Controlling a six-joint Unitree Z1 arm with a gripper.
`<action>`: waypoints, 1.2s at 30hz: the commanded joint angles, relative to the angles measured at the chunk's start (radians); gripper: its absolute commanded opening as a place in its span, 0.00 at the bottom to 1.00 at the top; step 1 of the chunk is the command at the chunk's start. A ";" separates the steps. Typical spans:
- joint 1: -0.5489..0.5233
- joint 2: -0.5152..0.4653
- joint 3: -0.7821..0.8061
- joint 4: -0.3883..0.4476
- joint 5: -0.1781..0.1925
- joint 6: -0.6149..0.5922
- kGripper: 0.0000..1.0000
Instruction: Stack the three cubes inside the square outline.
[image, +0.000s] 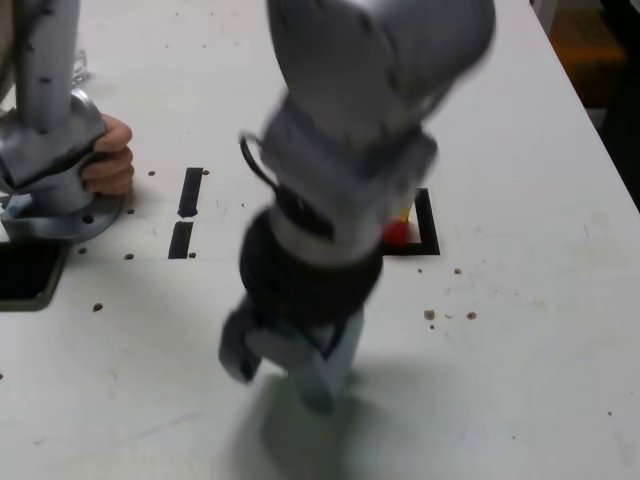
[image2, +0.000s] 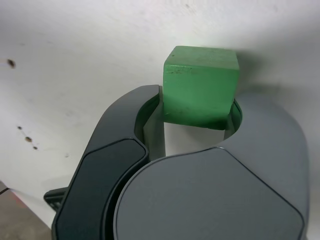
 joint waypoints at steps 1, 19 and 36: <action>-0.002 -0.031 0.002 0.019 0.009 -0.009 0.35; 0.107 -0.156 -0.116 0.222 0.072 0.026 0.35; 0.347 -0.156 -0.229 0.248 0.082 0.215 0.35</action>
